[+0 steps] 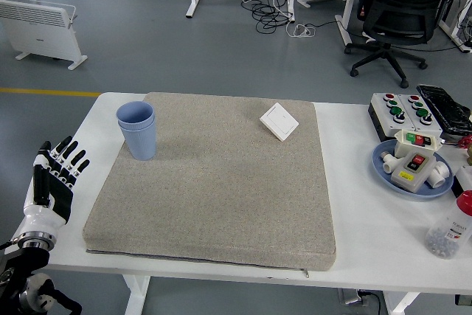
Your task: Push cup pick cup insert cup
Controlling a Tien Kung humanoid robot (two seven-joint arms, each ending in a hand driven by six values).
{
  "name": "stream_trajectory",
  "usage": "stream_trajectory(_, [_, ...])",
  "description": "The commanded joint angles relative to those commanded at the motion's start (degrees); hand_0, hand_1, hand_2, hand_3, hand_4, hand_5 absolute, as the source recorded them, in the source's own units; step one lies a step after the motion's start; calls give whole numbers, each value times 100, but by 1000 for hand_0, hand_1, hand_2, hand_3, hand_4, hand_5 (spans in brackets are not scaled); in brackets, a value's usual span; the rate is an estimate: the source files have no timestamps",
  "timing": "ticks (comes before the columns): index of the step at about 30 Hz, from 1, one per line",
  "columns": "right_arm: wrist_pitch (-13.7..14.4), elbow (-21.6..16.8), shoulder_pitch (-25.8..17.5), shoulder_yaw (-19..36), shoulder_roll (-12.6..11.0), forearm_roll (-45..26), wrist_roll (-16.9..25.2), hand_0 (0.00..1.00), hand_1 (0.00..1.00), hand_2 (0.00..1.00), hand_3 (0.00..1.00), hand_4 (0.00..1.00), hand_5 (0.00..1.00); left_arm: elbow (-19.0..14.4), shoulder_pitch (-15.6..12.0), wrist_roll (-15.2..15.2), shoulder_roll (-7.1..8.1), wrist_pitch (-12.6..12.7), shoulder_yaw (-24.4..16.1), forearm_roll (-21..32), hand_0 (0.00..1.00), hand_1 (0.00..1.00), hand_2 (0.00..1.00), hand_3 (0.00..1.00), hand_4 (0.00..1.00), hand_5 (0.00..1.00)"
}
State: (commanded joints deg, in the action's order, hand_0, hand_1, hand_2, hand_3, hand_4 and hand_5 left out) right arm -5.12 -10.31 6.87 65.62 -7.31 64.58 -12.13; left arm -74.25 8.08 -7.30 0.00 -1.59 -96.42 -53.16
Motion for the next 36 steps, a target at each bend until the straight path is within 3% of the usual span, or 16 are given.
stream_trajectory(36, [-5, 0, 6, -23, 18, -148, 47, 772, 681, 674, 566, 125, 474, 50, -42, 294, 0, -317, -48, 70, 853, 868, 921, 833, 594, 998])
